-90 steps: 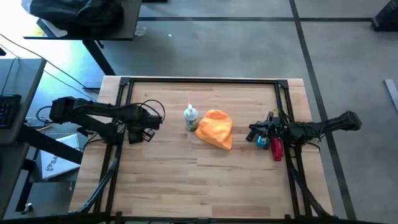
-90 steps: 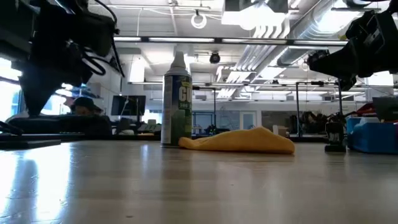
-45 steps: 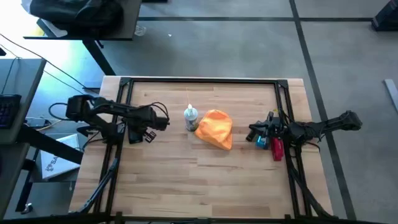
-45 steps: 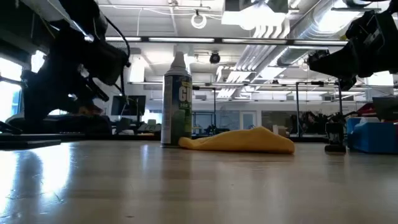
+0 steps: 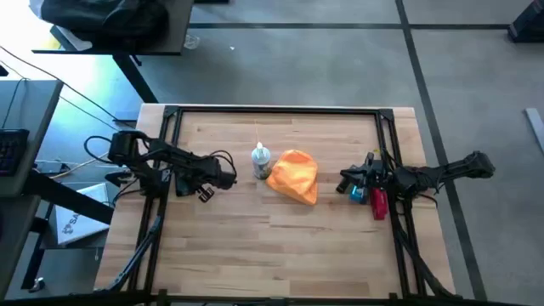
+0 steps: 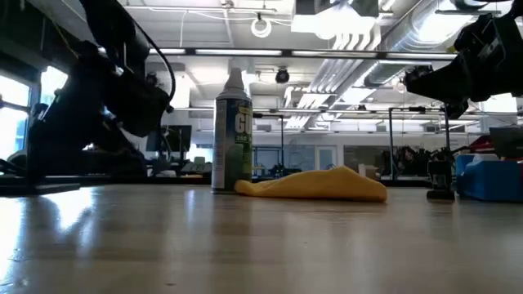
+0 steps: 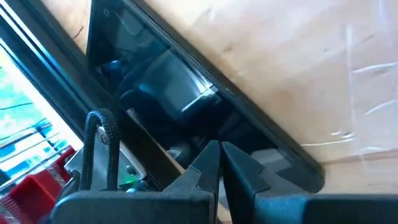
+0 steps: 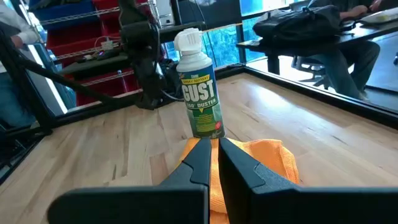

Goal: Apply microfiber cloth
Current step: Spray the black cellphone using the spray bottle

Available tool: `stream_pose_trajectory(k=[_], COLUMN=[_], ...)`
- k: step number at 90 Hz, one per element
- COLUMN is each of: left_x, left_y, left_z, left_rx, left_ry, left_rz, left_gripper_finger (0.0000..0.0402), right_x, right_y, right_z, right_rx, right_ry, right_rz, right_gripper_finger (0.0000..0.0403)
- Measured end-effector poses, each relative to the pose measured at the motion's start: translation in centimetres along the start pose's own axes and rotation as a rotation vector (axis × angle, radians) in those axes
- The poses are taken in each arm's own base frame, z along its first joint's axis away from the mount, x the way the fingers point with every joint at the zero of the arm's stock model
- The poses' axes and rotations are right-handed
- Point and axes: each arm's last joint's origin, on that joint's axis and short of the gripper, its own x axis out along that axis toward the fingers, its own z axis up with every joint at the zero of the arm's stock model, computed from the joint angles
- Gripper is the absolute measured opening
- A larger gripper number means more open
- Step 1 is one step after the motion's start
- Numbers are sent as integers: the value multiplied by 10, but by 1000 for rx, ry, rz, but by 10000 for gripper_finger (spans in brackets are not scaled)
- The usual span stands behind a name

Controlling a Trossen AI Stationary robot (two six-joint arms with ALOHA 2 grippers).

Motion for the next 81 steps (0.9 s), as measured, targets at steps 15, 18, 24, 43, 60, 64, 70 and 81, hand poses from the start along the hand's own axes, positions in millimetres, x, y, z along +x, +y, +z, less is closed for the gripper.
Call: stream_pose_trajectory(k=[15, 18, 24, 43, 60, 64, 70, 81], left_x=[-1, -1, -2, -10, -28, -33, -40, -49], left_y=[-12, -14, -19, -38, -58, -63, -70, -81], left_z=[-12, -15, -22, -48, -65, -68, -72, -76], left_rx=[11, 10, 8, 36, 106, 123, 142, 211], left_ry=[-6, -9, -15, -59, -157, -192, -252, -352], left_rz=[0, -2, -3, -28, -117, -140, -178, -246], left_gripper_finger=[0, 0, 0, 0, 0, 0, 0, 0], right_x=[0, 0, 0, 0, 0, 0, 0, 0], right_y=[0, 0, 0, 0, 0, 0, 0, 0], right_z=[0, 0, 0, 0, 0, 0, 0, 0], right_rx=[0, 0, 0, 0, 0, 0, 0, 0], right_ry=[0, 1, 0, 0, 1, 0, 0, 0], right_rz=[0, -1, 0, 0, 0, 0, -1, -1], right_gripper_finger=[0, 0, 0, 0, 0, 0, 0, 0])
